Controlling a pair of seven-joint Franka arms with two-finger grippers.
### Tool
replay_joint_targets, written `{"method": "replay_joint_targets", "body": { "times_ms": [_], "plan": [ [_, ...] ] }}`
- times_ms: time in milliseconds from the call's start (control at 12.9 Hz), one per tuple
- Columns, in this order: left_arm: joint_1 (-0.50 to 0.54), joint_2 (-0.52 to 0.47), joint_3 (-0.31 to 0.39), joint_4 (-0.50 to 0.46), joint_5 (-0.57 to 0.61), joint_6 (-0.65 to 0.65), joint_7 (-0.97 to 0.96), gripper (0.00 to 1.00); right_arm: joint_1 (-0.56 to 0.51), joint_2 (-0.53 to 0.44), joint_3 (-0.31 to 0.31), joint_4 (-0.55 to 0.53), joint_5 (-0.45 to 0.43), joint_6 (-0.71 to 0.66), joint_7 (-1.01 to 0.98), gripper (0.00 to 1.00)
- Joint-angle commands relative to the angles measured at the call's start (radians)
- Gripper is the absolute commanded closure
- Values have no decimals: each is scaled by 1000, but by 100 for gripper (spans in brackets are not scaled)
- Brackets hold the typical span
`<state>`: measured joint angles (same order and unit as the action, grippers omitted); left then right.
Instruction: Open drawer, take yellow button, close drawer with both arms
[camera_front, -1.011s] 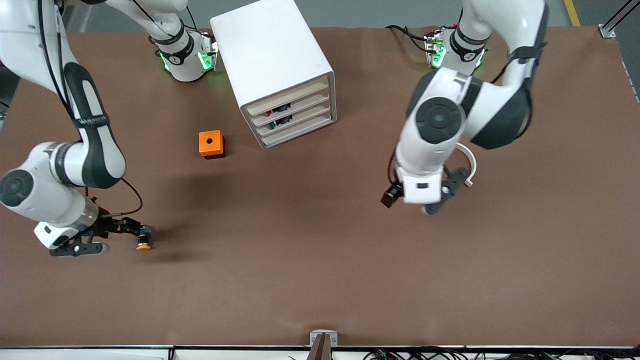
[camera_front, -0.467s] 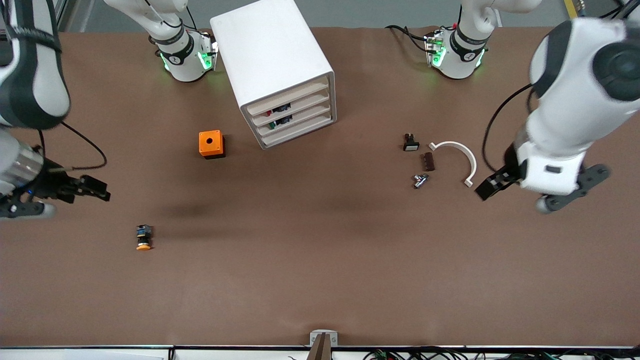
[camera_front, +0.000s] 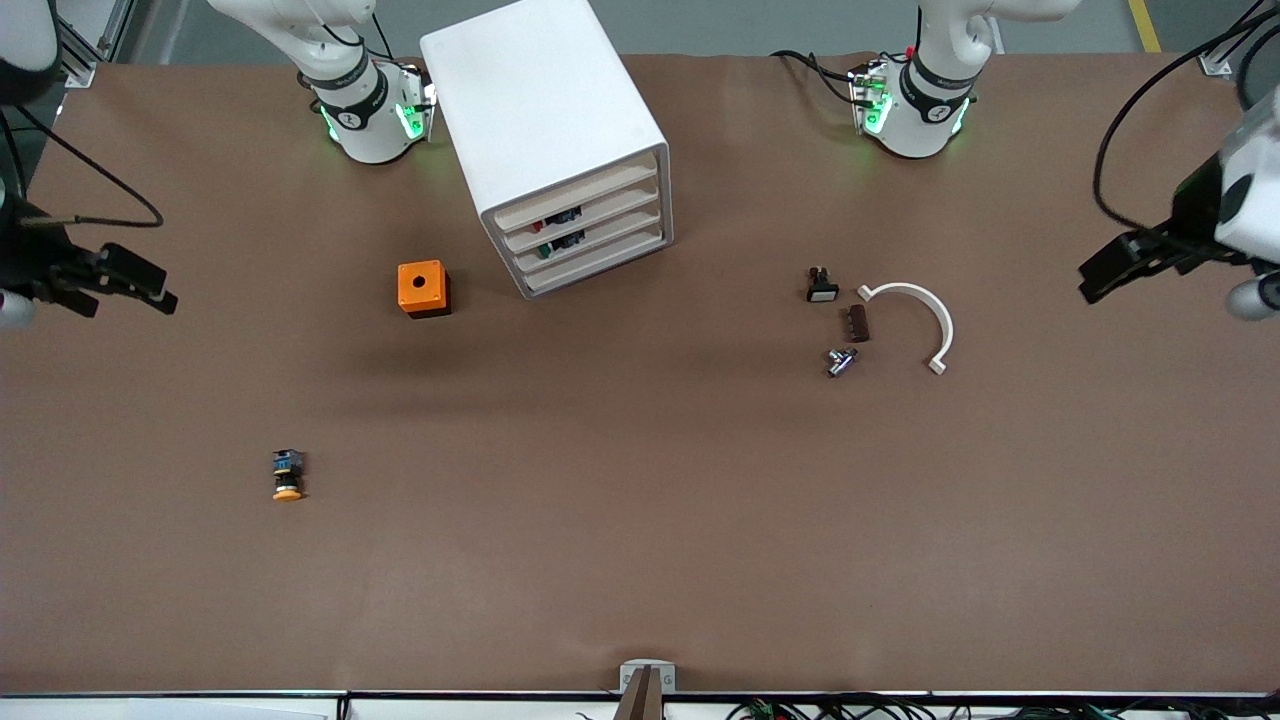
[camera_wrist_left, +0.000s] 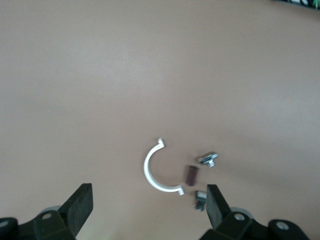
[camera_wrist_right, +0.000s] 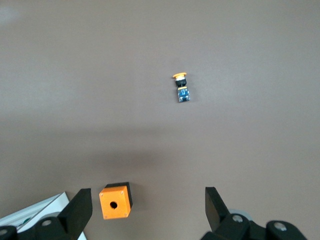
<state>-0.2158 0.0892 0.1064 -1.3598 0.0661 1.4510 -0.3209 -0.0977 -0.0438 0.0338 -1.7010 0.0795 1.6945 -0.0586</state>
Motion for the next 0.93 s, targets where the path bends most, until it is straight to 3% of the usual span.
{"method": "replay_joint_targets", "body": {
  "times_ms": [0,233,544,856],
  "plan": [
    [32,-75,-4,-45,11,-34,140,0,33,-30,-37,-31,10,-19,22,0],
    [113,-115,-19,-85,0,-38,265,0,36,-19,-81,3,26,-145,8,0],
    [150,-152,-51,-136,-43,-29,283,0,47,-21,-74,24,-44,-154,20,0],
    [236,-193,-160,-182,-45,-26,283,0,62,10,-74,118,-47,-167,22,0]
  ]
}}
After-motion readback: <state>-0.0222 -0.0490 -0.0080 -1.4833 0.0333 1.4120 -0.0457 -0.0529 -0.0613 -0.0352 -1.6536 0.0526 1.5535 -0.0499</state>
